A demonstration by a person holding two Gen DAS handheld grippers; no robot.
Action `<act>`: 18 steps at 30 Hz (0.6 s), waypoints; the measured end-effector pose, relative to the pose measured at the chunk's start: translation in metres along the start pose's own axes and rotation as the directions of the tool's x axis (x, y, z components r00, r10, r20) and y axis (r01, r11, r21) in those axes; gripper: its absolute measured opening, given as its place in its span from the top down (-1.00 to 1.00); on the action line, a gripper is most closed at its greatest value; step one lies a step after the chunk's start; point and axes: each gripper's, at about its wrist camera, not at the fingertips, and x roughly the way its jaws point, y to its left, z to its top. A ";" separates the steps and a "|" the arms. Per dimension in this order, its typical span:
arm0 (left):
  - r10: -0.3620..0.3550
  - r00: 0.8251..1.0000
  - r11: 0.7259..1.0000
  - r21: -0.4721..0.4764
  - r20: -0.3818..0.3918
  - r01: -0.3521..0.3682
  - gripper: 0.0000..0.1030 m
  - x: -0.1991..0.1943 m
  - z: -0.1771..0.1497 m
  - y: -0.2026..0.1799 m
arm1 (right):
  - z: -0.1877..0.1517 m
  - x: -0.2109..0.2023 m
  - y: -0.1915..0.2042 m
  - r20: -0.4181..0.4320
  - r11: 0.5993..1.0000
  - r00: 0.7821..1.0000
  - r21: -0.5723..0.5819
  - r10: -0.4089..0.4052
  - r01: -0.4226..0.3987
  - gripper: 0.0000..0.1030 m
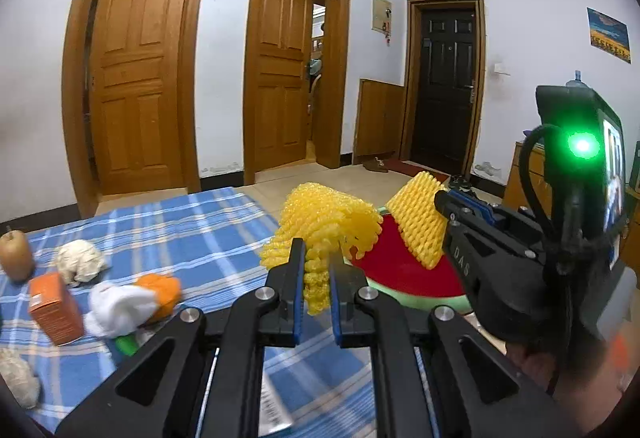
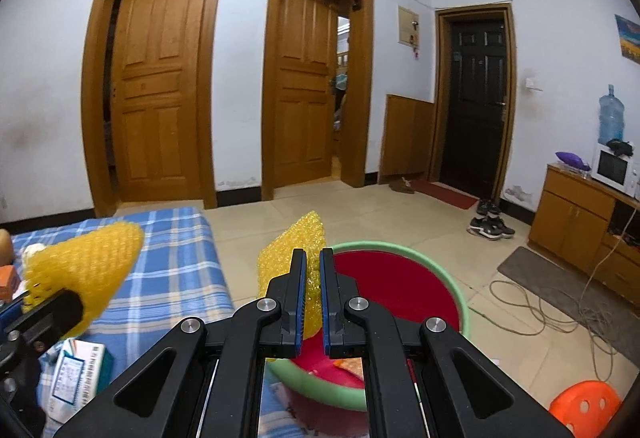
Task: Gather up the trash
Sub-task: 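Carry both yellow foam nets over the bin and open both tools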
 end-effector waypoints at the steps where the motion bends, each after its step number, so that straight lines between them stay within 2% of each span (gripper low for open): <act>1: -0.005 1.000 1.000 0.002 -0.002 0.005 0.78 0.003 0.001 -0.005 | 0.000 0.001 -0.002 -0.003 1.000 1.000 0.002 -0.003 0.003 0.89; 9: -0.038 0.999 0.999 0.019 0.004 0.037 0.79 0.023 0.009 -0.030 | 0.002 0.008 -0.014 -0.017 0.999 0.999 0.022 -0.031 0.032 0.89; 18: -0.068 0.997 0.997 -0.040 -0.032 0.067 0.79 0.052 0.016 -0.035 | 0.002 0.011 -0.031 -0.014 0.995 0.996 0.052 -0.088 0.088 0.89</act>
